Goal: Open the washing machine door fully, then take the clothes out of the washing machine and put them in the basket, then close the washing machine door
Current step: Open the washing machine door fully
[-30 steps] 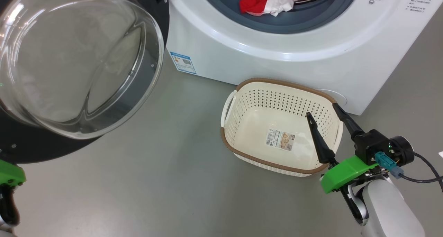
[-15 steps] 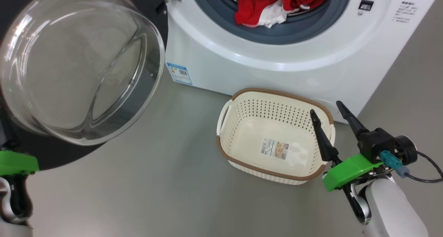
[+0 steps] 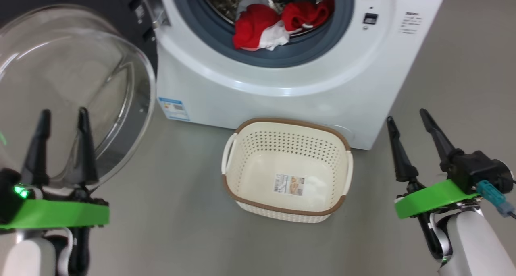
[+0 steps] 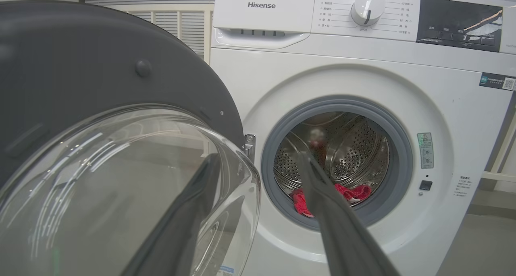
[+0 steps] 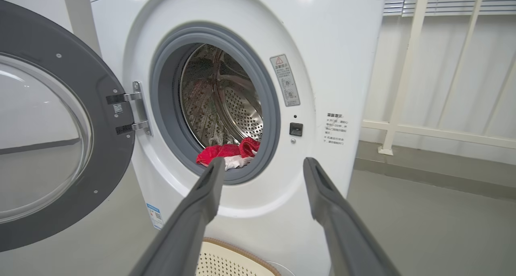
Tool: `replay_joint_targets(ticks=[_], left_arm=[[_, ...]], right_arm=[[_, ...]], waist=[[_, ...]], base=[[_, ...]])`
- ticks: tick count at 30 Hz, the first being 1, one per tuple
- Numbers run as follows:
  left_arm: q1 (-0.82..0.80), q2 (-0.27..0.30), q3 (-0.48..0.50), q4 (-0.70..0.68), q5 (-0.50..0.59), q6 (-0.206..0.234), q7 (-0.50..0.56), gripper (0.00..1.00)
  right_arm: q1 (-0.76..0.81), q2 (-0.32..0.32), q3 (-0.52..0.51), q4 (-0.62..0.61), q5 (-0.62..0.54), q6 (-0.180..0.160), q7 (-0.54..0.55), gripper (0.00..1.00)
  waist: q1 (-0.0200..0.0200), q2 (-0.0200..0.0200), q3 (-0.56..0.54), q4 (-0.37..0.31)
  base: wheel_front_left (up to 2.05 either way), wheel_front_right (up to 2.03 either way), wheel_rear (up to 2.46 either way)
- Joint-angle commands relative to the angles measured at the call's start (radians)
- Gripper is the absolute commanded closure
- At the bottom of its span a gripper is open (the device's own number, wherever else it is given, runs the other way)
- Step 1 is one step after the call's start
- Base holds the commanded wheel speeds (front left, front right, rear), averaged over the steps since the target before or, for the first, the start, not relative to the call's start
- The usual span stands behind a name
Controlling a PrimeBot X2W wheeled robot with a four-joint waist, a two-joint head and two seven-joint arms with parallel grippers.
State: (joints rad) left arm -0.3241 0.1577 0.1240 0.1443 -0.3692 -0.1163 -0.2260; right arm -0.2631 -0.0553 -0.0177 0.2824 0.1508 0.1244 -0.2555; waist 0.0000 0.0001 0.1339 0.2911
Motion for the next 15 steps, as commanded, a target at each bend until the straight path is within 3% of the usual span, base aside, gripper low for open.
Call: replay_joint_targets(ticks=[1,5,15], left_arm=[[0.004,0.029,0.019,-0.037,-0.014,-0.007,0.010,0.00],[0.042,0.047,-0.061,-0.061,-0.032,-0.012,0.015,0.00],[0.124,0.096,-0.137,-0.032,-0.085,-0.014,-0.009,0.00]], right_arm=[[0.008,0.005,0.011,-0.041,-0.004,0.006,-0.006,0.00],[0.027,0.005,-0.049,-0.027,0.039,0.006,-0.006,0.00],[0.049,0.005,-0.036,-0.046,0.014,0.006,-0.006,0.00]], waist=[[0.0000,-0.0001,-0.027,-0.051],[0.0000,-0.0001,-0.042,-0.104],[0.0000,-0.0001,-0.054,-0.235]], base=[[0.00,0.00,0.00],[0.00,0.00,0.00],[0.00,0.00,0.00]])
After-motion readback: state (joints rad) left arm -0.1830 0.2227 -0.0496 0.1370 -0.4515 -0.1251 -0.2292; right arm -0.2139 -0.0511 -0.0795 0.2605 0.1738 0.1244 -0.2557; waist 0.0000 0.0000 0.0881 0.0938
